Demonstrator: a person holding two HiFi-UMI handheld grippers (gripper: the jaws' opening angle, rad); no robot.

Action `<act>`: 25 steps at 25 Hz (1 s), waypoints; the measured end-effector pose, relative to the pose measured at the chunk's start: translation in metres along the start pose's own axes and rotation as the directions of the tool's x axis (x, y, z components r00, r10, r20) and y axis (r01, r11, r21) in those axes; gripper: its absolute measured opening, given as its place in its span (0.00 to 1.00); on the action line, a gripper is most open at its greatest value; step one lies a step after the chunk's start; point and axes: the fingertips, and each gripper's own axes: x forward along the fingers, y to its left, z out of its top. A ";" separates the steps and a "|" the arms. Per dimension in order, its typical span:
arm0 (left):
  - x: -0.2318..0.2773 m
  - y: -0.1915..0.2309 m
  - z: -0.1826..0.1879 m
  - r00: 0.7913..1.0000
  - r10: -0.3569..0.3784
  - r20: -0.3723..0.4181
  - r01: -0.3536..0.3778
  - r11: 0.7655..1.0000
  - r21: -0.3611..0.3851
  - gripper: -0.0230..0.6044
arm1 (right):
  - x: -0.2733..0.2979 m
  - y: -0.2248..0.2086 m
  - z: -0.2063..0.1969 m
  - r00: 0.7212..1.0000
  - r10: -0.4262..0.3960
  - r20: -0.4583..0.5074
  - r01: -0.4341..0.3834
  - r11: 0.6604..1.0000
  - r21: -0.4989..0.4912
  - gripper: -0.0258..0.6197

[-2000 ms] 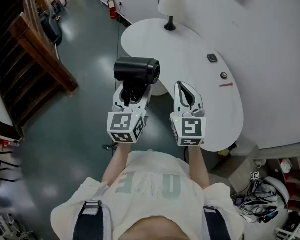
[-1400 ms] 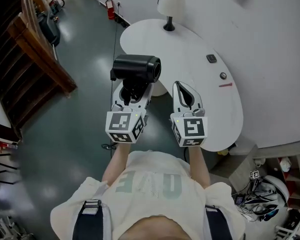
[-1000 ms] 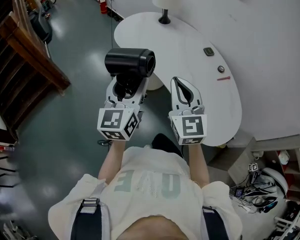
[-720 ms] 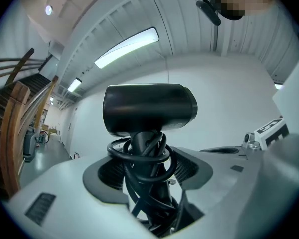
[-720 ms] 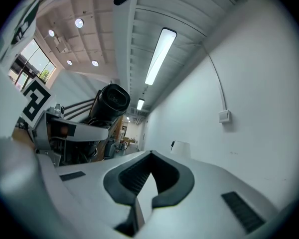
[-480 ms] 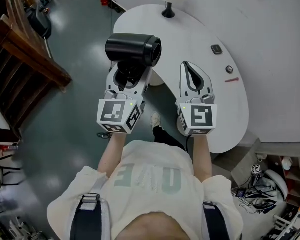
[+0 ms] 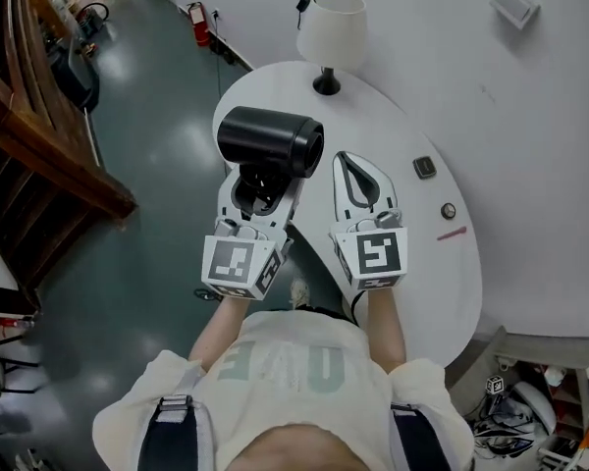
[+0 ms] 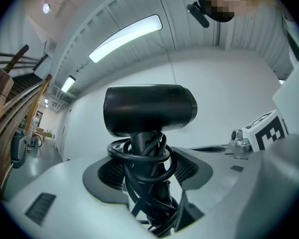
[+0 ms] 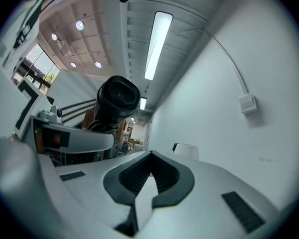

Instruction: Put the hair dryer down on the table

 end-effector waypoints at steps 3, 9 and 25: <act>0.028 0.010 -0.002 1.000 0.005 0.008 -0.005 1.000 -0.012 0.47 | 0.028 -0.013 -0.003 1.000 0.015 0.019 -0.016 0.999 0.044 0.05; 0.066 0.036 0.000 1.000 0.016 -0.011 -0.016 1.000 -0.013 0.47 | 0.064 -0.030 0.001 0.999 -0.011 0.040 0.009 0.999 0.054 0.05; 0.117 0.049 -0.034 0.982 -0.079 -0.169 0.078 0.997 -0.010 0.47 | 0.090 -0.050 -0.012 0.997 -0.084 -0.004 0.084 0.994 0.074 0.05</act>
